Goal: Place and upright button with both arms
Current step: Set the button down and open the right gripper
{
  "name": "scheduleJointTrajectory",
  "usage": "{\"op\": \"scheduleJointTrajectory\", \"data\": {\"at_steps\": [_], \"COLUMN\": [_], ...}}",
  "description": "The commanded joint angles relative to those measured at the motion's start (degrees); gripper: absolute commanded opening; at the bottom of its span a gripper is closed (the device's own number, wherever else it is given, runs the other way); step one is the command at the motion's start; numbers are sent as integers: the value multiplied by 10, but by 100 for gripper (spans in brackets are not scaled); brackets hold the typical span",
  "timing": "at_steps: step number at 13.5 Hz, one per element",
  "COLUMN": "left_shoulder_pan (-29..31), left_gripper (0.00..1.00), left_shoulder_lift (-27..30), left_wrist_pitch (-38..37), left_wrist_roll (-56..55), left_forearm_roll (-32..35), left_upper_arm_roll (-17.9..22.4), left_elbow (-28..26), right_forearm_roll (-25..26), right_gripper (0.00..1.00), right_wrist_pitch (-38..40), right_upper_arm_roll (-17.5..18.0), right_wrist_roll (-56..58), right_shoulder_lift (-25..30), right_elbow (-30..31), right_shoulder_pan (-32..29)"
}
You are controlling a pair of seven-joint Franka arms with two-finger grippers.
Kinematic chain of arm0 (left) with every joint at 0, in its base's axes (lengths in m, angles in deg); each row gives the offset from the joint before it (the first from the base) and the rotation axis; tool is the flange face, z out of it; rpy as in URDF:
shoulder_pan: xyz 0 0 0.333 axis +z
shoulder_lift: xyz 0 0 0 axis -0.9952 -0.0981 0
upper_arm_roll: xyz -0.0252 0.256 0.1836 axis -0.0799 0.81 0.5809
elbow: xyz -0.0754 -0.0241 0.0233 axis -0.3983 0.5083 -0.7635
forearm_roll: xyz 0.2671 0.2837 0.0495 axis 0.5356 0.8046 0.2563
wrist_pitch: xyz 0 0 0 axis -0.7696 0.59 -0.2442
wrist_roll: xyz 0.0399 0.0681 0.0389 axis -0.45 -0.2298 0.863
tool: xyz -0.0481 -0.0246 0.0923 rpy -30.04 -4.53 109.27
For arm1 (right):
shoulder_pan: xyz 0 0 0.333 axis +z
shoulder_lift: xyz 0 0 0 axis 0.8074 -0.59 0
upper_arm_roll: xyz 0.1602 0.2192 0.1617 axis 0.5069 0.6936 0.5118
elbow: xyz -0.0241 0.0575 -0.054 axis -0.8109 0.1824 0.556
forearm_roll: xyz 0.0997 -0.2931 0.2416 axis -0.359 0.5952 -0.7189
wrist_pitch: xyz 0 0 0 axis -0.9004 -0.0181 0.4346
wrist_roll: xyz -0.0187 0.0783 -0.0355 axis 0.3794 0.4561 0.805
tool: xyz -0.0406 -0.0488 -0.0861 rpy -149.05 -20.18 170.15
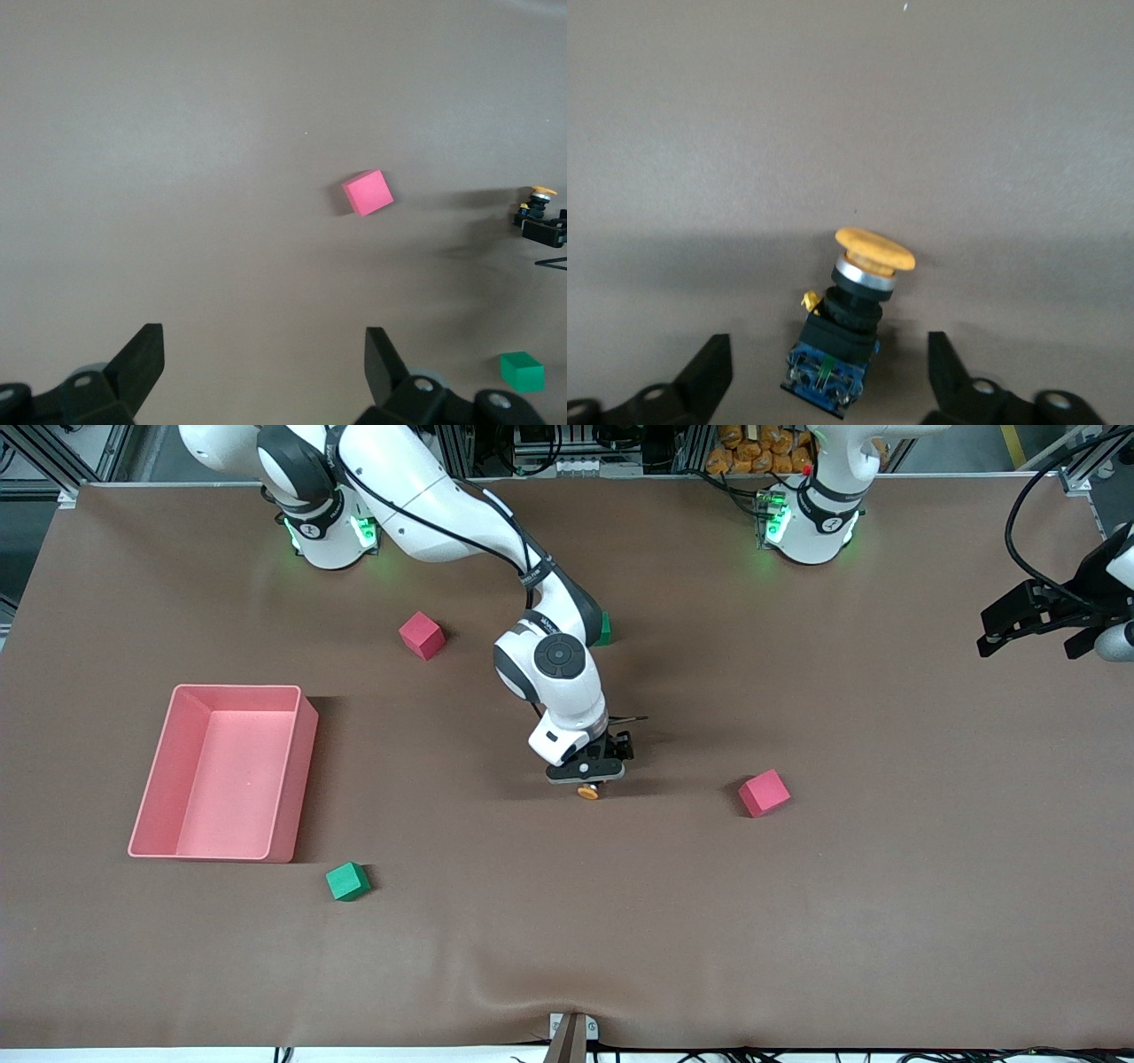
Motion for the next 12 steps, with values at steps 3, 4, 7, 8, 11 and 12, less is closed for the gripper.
{"op": "scheduleJointTrajectory", "data": {"at_steps": [3, 4, 7, 8, 11, 12], "left_shoulder_pan": [-2, -3, -7, -13, -26, -31], "left_gripper": [100, 100, 100, 100, 100, 100], "left_shoulder_lift": [-3, -3, -11, -14, -28, -34], "left_wrist_pitch": [-3, -3, -7, -15, -16, -16], "left_wrist_roll": [16, 15, 16, 13, 13, 14], "left_forearm_roll": [-36, -37, -44, -54, -48, -45], "left_upper_arm_roll": [1, 1, -1, -4, -5, -5], "left_elbow": [6, 5, 2, 1, 5, 6], "right_forearm_roll": [2, 2, 4, 5, 5, 4], "right_gripper": [100, 100, 100, 100, 100, 100], "right_wrist_pitch": [80, 106, 167, 179, 177, 175], "right_upper_arm_roll": [-6, -6, -7, -6, -6, -6], "right_wrist_roll": [-11, -8, -6, -3, 86, 124], "right_shoulder_lift": [52, 69, 118, 139, 223, 253], "right_elbow": [-12, -11, -1, 7, 99, 136], "right_shoulder_pan": [-42, -54, -87, -106, -161, -177]}}
